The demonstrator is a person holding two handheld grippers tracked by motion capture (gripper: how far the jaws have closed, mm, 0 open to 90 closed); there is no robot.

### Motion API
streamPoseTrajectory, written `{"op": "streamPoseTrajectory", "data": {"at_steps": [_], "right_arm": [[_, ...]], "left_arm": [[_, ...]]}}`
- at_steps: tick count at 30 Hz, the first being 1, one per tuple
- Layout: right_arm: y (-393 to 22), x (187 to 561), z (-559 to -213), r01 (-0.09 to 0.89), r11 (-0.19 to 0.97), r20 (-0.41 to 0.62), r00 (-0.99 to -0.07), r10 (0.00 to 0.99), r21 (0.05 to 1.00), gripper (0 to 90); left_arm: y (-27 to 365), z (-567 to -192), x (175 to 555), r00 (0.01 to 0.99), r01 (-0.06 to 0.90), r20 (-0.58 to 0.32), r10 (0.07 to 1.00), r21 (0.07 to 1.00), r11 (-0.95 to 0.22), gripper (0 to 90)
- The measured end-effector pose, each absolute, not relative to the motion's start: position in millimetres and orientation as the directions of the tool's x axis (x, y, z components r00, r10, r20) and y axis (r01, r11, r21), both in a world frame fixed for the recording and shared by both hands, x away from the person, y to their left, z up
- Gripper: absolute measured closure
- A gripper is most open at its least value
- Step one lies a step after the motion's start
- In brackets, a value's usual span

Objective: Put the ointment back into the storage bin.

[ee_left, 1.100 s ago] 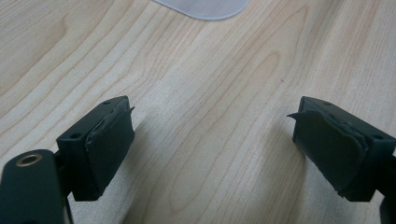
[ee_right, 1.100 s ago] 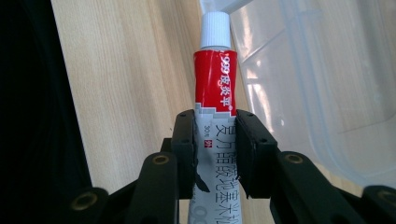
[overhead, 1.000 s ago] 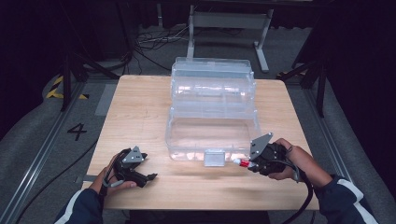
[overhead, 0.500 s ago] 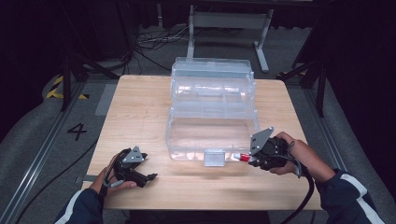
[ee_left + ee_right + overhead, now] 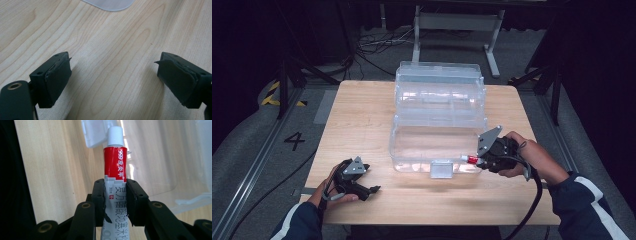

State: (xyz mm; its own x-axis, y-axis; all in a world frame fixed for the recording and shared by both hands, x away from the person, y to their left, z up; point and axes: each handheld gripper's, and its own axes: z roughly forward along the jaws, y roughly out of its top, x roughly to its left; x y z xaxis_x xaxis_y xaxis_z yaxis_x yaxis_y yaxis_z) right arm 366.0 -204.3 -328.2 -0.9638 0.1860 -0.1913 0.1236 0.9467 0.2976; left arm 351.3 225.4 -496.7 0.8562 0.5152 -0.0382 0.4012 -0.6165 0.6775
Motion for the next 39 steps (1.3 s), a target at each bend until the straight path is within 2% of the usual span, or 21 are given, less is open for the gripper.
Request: {"op": "streamPoseTrajectory", "data": {"at_steps": [16, 39], "right_arm": [[-186, 394, -319, 0.098, 0.952, -0.208, -0.965, 0.162, 0.291, 70.5], [-162, 435, -341, 0.116, 0.964, -0.182, -0.97, 0.162, 0.239, 70.4]], "left_arm": [[225, -497, 352, 0.859, 0.397, -0.039, 0.51, 0.678, -0.618, 12.2], [225, -497, 352, 0.86, 0.396, -0.041, 0.508, 0.681, -0.616, 12.6]]}}
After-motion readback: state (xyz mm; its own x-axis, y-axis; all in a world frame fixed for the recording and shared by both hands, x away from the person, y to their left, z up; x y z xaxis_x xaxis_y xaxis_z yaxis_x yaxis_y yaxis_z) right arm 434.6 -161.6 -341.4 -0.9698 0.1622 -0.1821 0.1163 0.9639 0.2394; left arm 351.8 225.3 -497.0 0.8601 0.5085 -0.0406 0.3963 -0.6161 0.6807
